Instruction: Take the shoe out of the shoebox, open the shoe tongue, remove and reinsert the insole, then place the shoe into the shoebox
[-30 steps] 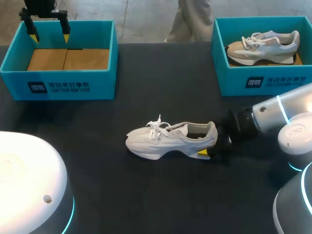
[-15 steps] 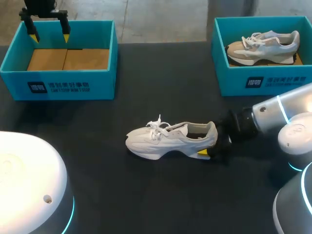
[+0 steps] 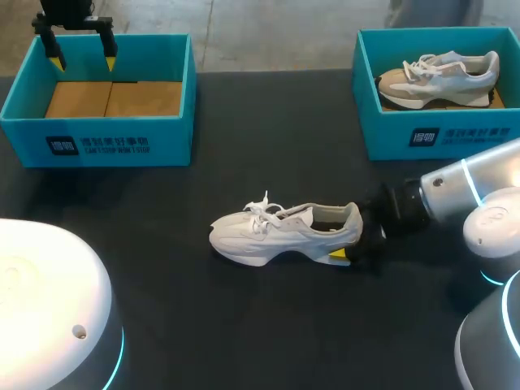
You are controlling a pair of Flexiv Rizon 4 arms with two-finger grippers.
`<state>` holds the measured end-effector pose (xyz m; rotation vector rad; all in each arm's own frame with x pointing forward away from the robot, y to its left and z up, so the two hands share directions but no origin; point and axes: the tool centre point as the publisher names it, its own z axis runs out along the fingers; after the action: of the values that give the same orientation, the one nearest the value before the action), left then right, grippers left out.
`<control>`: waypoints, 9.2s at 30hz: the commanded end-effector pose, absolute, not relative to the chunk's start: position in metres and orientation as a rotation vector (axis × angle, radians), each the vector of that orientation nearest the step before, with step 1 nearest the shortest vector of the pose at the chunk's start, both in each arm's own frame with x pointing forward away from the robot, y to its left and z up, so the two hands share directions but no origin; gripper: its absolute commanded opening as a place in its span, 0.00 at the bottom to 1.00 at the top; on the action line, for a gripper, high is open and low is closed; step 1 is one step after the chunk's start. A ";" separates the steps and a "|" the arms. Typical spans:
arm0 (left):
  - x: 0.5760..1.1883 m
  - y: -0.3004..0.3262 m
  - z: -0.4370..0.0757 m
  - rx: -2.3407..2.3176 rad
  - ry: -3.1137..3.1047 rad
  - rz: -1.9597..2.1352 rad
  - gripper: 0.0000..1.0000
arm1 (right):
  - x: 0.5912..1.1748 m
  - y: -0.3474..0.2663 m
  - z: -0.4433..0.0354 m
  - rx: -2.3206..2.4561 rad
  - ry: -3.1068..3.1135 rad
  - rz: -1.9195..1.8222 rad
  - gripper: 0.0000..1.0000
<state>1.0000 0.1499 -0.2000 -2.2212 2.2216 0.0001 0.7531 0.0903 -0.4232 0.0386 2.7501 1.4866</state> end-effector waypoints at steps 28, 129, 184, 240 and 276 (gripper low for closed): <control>0.937 0.039 -0.191 -2.275 2.109 -0.135 1.00 | 0.752 0.097 -0.428 0.041 2.753 1.479 0.00; 0.776 -0.257 -0.334 -1.620 2.721 0.065 1.00 | 0.752 0.097 -0.428 0.041 2.753 1.479 0.00; 0.751 -0.201 -0.331 -1.940 2.482 0.164 1.00 | 0.752 0.097 -0.428 0.041 2.753 1.479 0.00; 0.734 -0.134 -0.285 -2.152 2.367 -0.088 0.00 | 0.752 0.097 -0.428 0.041 2.753 1.479 0.00; 0.734 -0.103 -0.371 -2.341 2.289 0.162 0.98 | 0.752 0.097 -0.428 0.041 2.753 1.479 0.00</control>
<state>0.7334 -0.0987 -0.3693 -2.3424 2.2908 0.1565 0.7523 0.0928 -0.4235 0.0386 2.7502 1.4861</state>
